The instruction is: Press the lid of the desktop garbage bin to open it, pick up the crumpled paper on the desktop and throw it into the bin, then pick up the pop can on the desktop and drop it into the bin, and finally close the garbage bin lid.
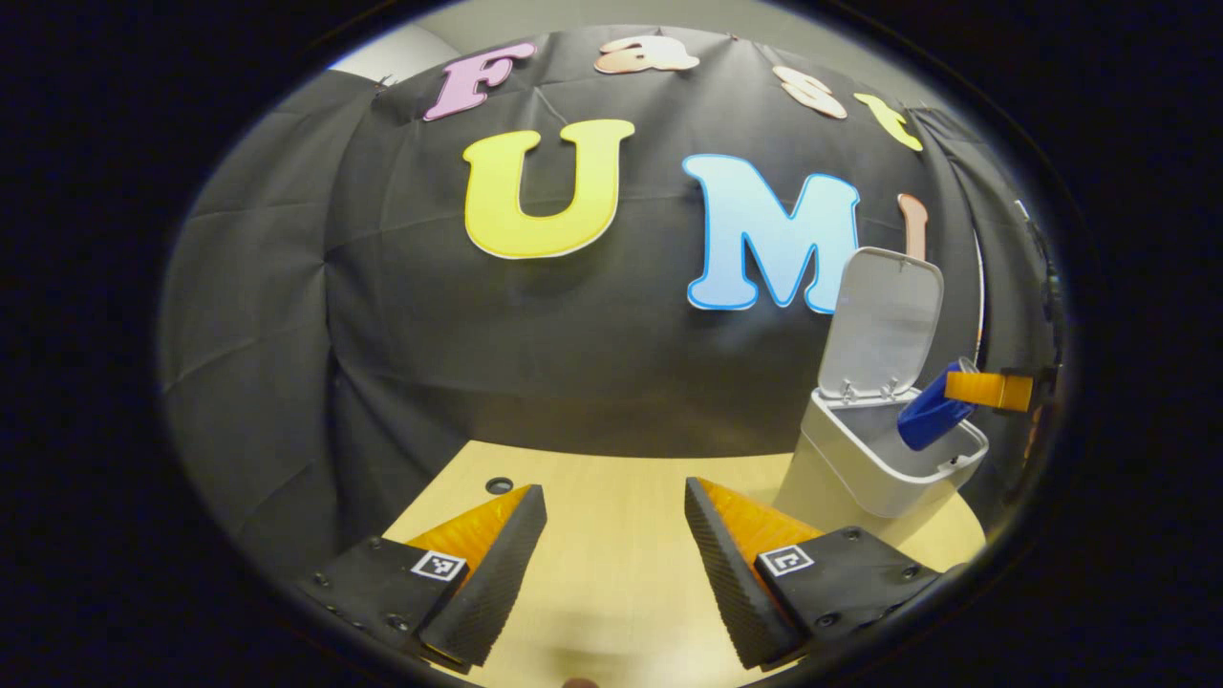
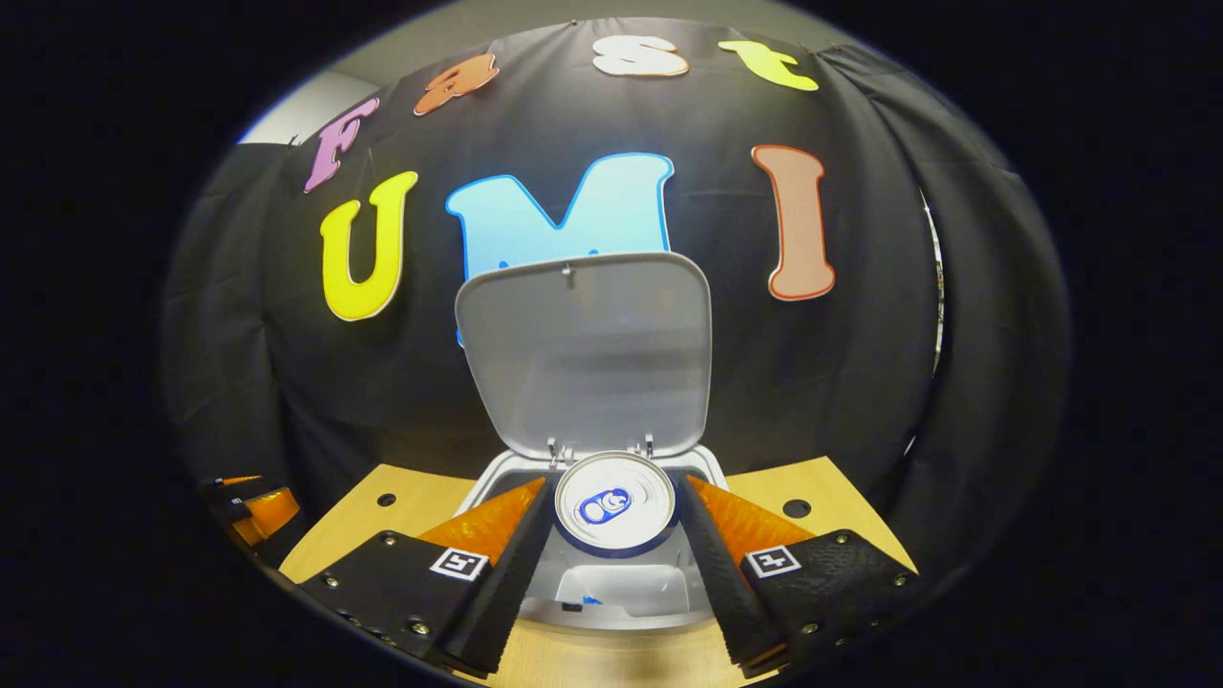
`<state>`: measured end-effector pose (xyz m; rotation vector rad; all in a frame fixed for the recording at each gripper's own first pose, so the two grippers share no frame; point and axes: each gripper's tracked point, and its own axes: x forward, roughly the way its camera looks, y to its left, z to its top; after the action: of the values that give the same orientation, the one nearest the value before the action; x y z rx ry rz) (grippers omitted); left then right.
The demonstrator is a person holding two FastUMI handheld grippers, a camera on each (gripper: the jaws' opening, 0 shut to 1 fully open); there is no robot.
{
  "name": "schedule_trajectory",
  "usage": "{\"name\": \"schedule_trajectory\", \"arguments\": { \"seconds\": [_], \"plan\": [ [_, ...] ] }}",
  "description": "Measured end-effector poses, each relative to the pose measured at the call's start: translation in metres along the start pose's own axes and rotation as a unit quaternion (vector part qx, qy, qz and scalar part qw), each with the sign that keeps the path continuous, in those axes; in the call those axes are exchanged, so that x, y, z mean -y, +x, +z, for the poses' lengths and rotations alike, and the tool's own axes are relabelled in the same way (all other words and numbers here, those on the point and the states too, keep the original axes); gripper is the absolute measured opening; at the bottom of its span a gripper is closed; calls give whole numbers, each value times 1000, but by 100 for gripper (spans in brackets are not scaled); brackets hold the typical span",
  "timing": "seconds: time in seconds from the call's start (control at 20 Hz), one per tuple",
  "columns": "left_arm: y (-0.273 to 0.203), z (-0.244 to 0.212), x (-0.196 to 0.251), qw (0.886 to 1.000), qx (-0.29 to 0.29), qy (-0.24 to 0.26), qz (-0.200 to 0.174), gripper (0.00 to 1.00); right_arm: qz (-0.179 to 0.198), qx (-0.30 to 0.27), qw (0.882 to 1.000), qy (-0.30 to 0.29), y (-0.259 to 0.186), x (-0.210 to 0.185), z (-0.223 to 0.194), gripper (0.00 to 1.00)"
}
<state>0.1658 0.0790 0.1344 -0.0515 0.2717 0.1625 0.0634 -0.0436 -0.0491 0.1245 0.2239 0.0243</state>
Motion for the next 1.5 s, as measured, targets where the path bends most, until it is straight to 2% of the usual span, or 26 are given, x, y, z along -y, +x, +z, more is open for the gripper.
{"name": "schedule_trajectory", "arguments": {
  "seconds": [0.35, 0.7, 0.9, 1.05, 1.25, 1.5],
  "plan": [
    [-5, -9, -7, 1000, -9, 3, 6, 96, -5, -51, 999, 9, 7, 4, -42, 83],
    [-6, -10, -10, 1000, -9, -2, 9, 96, 1, -50, 999, -6, 8, -3, -43, 85],
    [-7, -10, -8, 1000, -8, -1, 6, 96, 4, -51, 999, -13, 7, -6, -44, 93],
    [-9, -9, -7, 1000, -8, -1, 4, 96, 5, -54, 998, -17, 7, -7, -44, 93],
    [-8, -11, -7, 1000, -11, -2, 2, 96, 4, -34, 999, -13, 5, -6, -22, 93],
    [-7, -12, -8, 1000, -14, -5, 1, 96, 10, 13, 1000, -12, 1, -9, 30, 93]
  ]
}}
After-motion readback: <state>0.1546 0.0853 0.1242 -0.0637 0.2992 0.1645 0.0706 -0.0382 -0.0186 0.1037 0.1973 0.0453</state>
